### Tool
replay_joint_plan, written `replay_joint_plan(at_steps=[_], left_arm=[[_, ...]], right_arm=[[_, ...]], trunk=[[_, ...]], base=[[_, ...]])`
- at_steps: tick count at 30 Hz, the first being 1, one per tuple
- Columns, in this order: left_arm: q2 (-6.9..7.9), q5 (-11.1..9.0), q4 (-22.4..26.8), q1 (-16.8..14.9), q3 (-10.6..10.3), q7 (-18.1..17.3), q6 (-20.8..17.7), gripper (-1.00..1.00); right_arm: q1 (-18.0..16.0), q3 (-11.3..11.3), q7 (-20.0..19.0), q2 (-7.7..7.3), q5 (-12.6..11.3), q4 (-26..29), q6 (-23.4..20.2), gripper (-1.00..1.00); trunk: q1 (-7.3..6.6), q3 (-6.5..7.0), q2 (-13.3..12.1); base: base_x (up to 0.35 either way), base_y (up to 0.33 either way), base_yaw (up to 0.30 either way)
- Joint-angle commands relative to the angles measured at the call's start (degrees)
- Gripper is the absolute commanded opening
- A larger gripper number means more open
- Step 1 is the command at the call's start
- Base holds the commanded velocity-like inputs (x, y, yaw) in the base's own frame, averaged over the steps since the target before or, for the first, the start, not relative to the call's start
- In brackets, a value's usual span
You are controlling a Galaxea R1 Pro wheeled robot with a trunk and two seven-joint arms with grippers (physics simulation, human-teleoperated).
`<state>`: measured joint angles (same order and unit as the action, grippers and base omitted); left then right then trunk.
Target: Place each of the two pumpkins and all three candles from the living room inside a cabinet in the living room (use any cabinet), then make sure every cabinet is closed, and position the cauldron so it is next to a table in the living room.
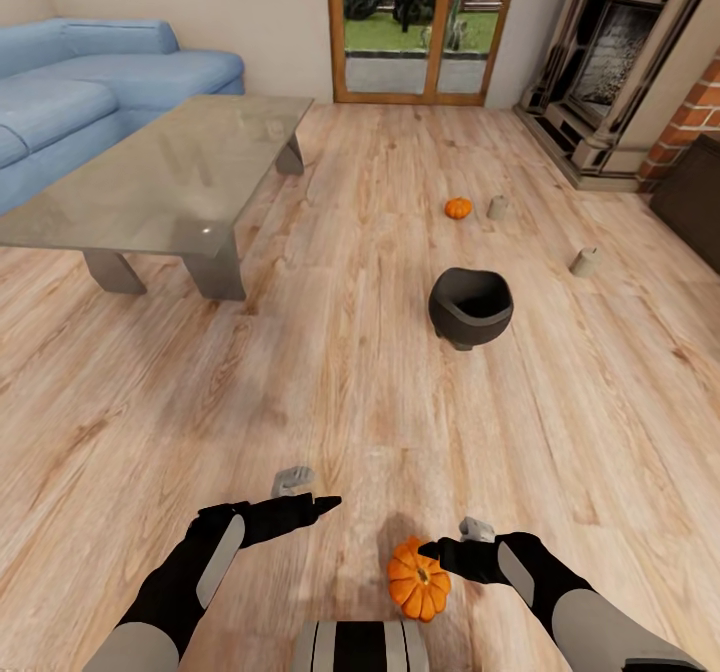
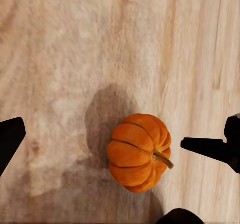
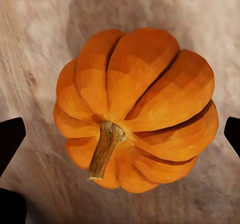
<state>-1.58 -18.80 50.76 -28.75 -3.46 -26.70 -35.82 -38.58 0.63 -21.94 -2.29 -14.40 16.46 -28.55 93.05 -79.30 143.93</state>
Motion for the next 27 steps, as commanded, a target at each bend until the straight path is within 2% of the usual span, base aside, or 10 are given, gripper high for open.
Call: replay_joint_plan(at_steps=[1, 11, 17, 22, 27], left_arm=[[-0.01, -0.37, 0.04, -0.03, 0.03, 0.04, -0.45, 1.00], [-0.01, -0.36, 0.04, -0.03, 0.03, -0.01, -0.46, 1.00], [-0.01, -0.36, 0.04, 0.00, 0.01, 0.05, -0.40, 1.00], [-0.01, -0.36, 0.04, 0.00, -0.05, 0.07, -0.39, 1.00], [-0.01, -0.36, 0.04, 0.00, -0.06, 0.07, -0.39, 1.00]], right_arm=[[-0.01, 0.07, -0.04, -0.03, -0.27, 0.07, -0.38, 1.00], [-0.01, 0.07, -0.12, -0.06, -0.27, 0.09, -0.29, 1.00], [-0.01, 0.07, -0.12, -0.01, -0.26, 0.10, 0.09, 1.00], [-0.01, -0.02, -0.12, -0.02, -0.20, 0.08, 3.25, 1.00], [-0.01, -0.08, -0.12, -0.05, -0.19, 0.06, 4.08, 1.00]], trunk=[[0.01, -0.27, 0.03], [0.27, -2.48, 0.16], [0.27, -2.48, 0.16], [0.27, -2.48, 0.16], [0.27, -2.48, 0.16]], base=[[0.000, 0.000, 0.000], [0.000, 0.000, 0.000], [0.000, 0.000, 0.000], [0.000, 0.000, 0.000], [0.000, 0.000, 0.000]])
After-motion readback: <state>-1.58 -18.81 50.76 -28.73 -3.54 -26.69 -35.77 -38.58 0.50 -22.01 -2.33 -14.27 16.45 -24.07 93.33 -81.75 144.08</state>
